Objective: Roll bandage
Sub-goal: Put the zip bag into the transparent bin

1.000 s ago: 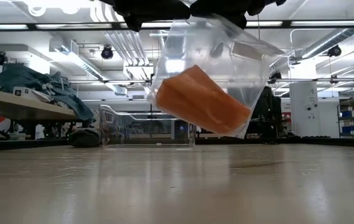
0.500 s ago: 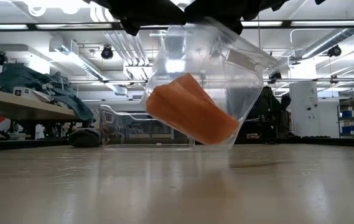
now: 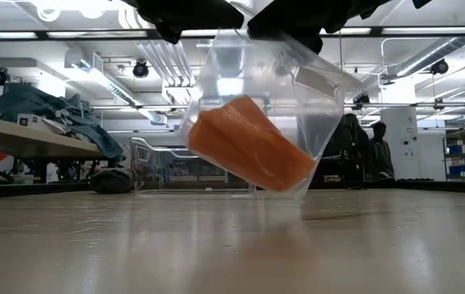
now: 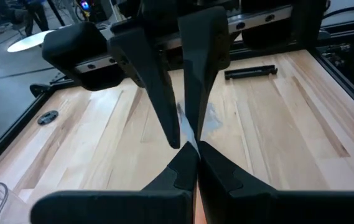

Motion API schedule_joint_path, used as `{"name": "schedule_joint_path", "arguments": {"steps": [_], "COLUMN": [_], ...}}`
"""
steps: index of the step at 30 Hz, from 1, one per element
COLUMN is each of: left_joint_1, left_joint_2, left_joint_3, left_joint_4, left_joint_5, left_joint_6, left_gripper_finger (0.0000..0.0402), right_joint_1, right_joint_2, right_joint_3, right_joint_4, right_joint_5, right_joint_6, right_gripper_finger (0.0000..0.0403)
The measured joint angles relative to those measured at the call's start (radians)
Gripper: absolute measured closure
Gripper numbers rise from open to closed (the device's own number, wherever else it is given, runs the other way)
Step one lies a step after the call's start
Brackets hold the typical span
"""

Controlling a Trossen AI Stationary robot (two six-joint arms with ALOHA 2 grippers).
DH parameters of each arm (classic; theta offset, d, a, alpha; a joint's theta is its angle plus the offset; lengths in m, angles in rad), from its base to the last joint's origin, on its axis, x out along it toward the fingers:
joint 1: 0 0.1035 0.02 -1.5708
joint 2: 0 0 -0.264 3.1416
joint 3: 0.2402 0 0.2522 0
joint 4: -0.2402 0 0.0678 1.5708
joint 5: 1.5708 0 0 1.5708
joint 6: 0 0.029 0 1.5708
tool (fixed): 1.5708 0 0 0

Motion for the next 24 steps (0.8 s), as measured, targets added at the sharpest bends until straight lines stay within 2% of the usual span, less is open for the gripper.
{"name": "schedule_joint_path", "arguments": {"steps": [5, 8, 14, 18, 24], "left_joint_1": [-0.005, -0.006, -0.001, 0.001, 0.025], "left_joint_2": [0.000, 0.000, -0.001, -0.002, -0.003], "left_joint_3": [0.000, 0.000, -0.002, -0.002, -0.002], "left_joint_4": [-0.014, -0.020, -0.011, -0.004, 0.004], "left_joint_5": [-0.001, -0.008, -0.032, -0.001, -0.003], "left_joint_6": [-0.001, -0.019, -0.195, -0.240, -0.259], "left_gripper_finger": [0.0401, 0.0401, 0.0396, 0.0367, 0.0294], "right_joint_1": [0.005, 0.014, 0.016, 0.017, 0.016], "right_joint_2": [0.000, 0.000, -0.001, -0.001, 0.001], "right_joint_3": [0.000, 0.000, 0.000, 0.000, 0.000], "right_joint_4": [-0.002, 0.004, -0.033, -0.049, -0.050], "right_joint_5": [-0.004, 0.001, 0.051, 0.053, 0.054], "right_joint_6": [-0.018, -0.025, -0.026, -0.026, -0.034], "right_gripper_finger": [0.0395, 0.0399, 0.0401, 0.0402, 0.0402]}}
